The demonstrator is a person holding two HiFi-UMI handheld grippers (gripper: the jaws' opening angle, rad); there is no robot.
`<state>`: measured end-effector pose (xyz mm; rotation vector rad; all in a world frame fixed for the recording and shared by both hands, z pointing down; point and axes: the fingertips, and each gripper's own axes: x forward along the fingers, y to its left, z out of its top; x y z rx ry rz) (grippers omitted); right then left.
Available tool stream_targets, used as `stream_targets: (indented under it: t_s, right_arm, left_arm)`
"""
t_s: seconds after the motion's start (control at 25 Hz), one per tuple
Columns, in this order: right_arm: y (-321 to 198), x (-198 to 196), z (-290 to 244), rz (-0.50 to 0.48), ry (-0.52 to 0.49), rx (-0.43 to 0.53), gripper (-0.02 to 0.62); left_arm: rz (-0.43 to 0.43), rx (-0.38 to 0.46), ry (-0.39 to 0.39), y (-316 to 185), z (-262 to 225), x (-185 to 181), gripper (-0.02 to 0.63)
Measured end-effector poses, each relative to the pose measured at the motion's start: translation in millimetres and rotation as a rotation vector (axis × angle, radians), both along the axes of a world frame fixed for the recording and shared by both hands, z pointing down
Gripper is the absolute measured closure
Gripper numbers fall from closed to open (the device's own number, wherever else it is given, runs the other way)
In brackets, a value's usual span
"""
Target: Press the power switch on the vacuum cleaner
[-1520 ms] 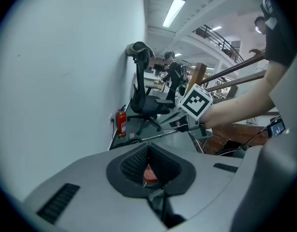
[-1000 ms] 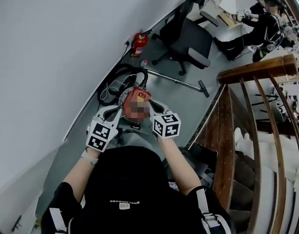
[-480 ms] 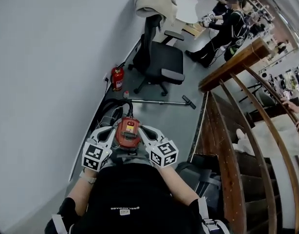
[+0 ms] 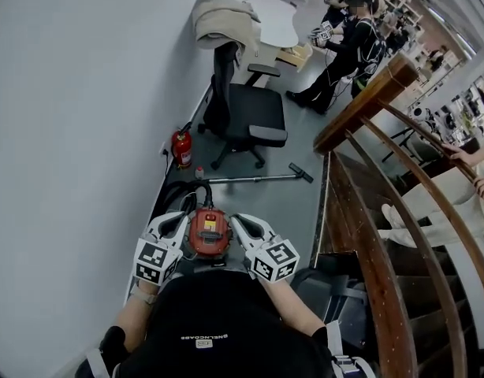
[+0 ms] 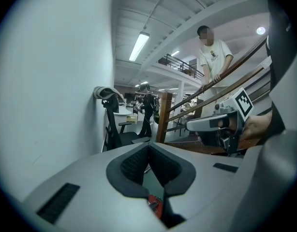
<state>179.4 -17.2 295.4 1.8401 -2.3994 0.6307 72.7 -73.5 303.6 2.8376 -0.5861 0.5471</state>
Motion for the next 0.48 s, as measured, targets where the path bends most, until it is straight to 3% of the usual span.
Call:
stream_targets:
  t_s: [0.48]
  right_arm:
    - [1.0,8.2,1.0,0.027,-0.002,-0.003,0.56]
  left_arm:
    - [0.025,-0.008,0.008,1.2,1.8,10.5,0.592]
